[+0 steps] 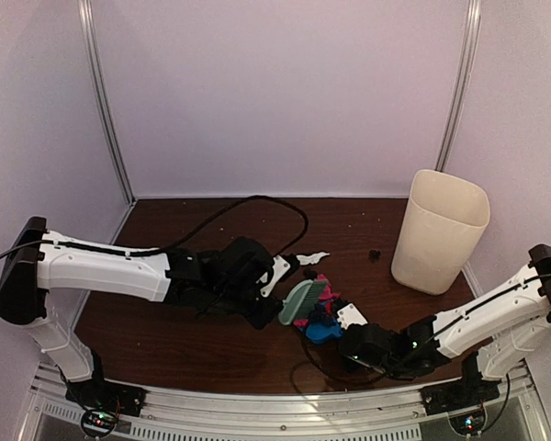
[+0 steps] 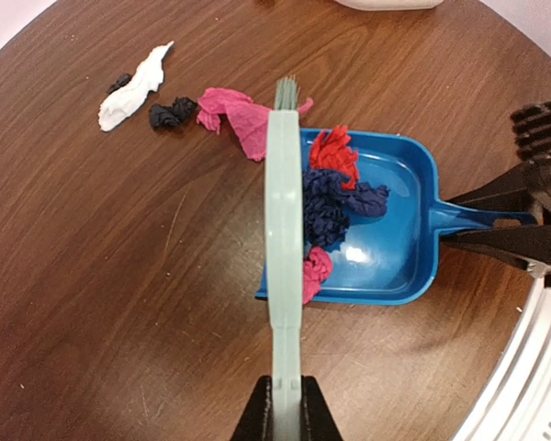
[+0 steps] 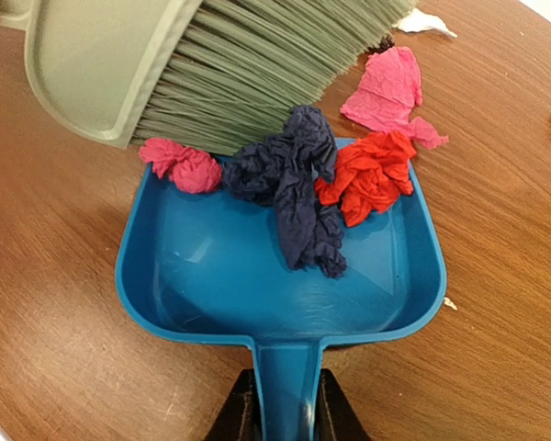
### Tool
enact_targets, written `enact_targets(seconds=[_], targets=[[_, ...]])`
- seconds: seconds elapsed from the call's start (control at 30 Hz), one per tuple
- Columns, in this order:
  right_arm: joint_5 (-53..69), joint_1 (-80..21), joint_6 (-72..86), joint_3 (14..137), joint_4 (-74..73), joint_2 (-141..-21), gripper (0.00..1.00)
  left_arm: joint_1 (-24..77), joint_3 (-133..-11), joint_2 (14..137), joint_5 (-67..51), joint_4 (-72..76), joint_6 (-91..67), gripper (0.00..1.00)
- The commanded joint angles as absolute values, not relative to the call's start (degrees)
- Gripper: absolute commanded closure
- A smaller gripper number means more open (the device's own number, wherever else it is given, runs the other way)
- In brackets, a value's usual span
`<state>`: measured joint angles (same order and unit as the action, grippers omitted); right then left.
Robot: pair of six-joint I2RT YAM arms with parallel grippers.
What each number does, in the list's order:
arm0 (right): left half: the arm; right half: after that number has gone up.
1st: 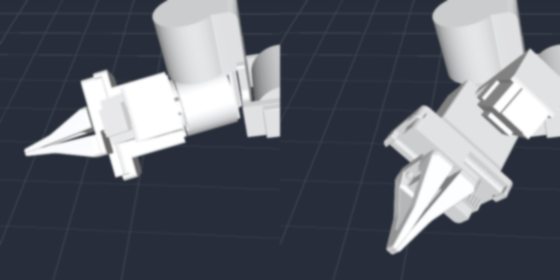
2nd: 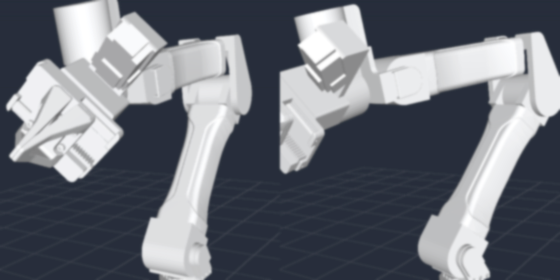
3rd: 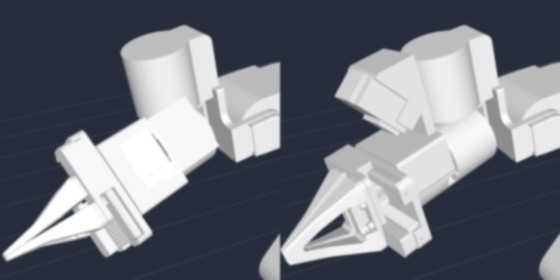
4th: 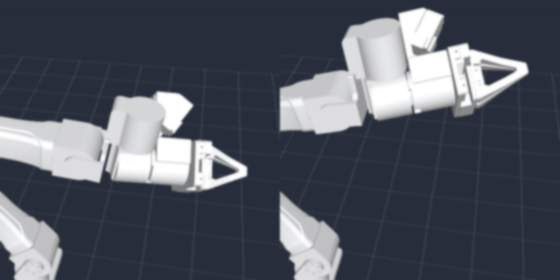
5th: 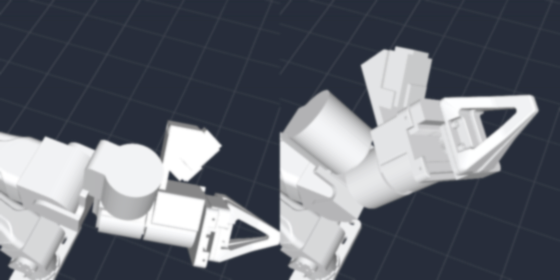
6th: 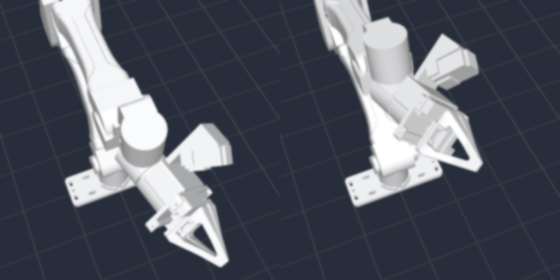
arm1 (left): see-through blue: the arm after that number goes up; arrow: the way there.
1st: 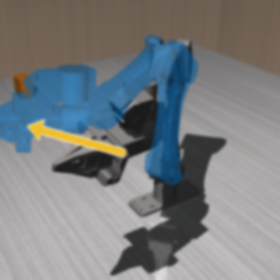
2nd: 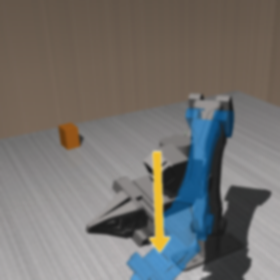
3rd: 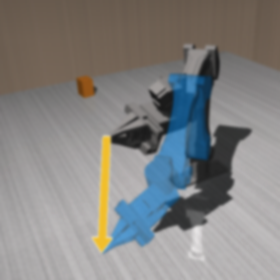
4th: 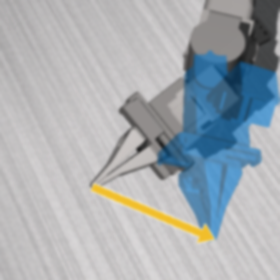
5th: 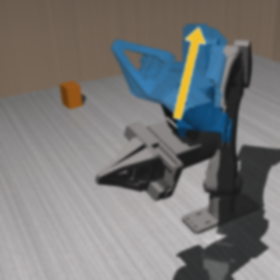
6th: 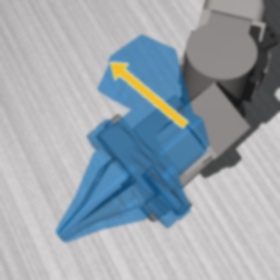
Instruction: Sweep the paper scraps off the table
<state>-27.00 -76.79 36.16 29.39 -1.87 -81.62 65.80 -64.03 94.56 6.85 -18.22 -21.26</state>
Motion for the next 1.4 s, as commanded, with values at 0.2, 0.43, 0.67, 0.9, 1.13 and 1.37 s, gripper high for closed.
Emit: enact_targets(seconds=[0.2,0.43,0.67,0.9,1.13,1.37], targets=[[-29.40,-77.62,32.74,25.08,6.66,-78.38,1.00,67.73,-62.37,86.97,7.98,-16.76,-24.84,1.00],[-34.41,-79.67,30.74,25.34,10.32,-78.76,1.00,69.12,-60.43,78.65,12.65,-17.61,-26.18,1.00],[-39.40,-81.45,29.31,26.94,12.37,-80.06,1.00,69.26,-56.38,68.37,20.61,-17.96,-29.21,1.00],[-42.88,-81.57,28.94,28.85,11.87,-78.58,1.00,69.21,-47.69,56.83,29.44,-11.32,-30.45,1.00],[-45.24,-81.59,29.37,32.60,6.62,-74.84,1.00,69.24,-41.52,49.09,37.25,-7.31,-32.60,1.00],[-46.00,-81.63,32.79,38.41,-3.30,-72.90,1.00,69.22,-40.39,46.35,44.00,-9.91,-34.55,1.00]])
